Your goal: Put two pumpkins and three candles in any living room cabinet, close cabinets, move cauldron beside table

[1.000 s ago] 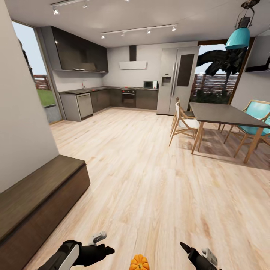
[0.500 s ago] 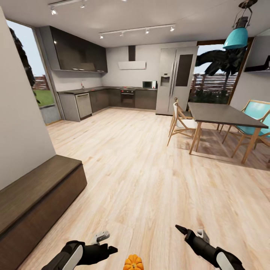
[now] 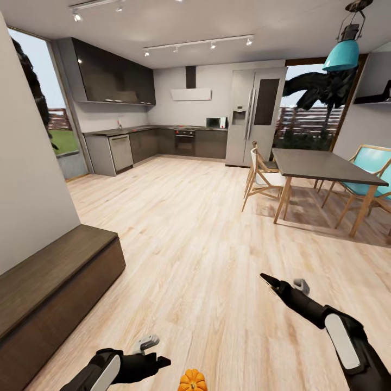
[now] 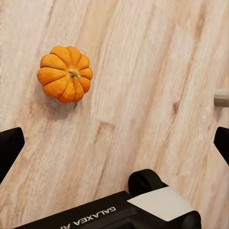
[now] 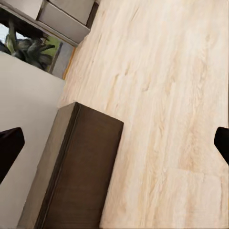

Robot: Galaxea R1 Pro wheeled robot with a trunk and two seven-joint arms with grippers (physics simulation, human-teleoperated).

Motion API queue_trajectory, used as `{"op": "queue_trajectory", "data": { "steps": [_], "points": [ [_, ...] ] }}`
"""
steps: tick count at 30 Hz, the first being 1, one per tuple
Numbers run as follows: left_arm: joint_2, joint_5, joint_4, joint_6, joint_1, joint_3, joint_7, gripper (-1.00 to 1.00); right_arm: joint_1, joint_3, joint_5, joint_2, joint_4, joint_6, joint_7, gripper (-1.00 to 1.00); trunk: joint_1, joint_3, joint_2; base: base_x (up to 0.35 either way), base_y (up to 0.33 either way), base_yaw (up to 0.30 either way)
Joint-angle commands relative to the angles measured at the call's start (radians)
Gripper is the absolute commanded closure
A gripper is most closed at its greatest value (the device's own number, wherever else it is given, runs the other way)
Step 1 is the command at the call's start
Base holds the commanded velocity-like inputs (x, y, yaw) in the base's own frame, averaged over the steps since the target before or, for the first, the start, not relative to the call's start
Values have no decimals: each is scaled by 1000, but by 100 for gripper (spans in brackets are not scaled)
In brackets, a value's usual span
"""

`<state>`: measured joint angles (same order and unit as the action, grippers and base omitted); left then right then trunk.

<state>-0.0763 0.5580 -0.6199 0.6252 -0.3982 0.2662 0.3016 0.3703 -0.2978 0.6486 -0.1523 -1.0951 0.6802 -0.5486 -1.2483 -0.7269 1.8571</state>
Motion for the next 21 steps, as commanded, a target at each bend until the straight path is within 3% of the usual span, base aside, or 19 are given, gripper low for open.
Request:
{"op": "queue_trajectory", "data": {
  "steps": [1, 5, 7, 12, 21],
  "points": [
    [-1, 2, -1, 2, -1, 4, -1, -100, 1, -2, 1, 2, -45, 15, 27, -100, 0, -1, 0, 2, 0, 0],
    [-1, 2, 0, 2, -1, 2, -2, -100, 1, -2, -2, 5, -113, 14, 102, -100, 0, -1, 0, 11, 0, 0],
    [-2, 2, 0, 2, -1, -2, -3, -100, 1, 2, -3, 5, -128, -24, 117, -100, 0, -1, 0, 134, 48, 0],
    [-2, 6, 0, 2, -1, -5, -3, -100, 0, 8, -3, 5, -122, -96, 138, -100, 0, -1, 0, 191, 92, 0],
    [-1, 11, 0, -12, -1, -5, -3, -100, 0, 10, -4, 6, -137, -111, 140, -100, -4, -4, 7, 27, 12, 0]
  ]
}}
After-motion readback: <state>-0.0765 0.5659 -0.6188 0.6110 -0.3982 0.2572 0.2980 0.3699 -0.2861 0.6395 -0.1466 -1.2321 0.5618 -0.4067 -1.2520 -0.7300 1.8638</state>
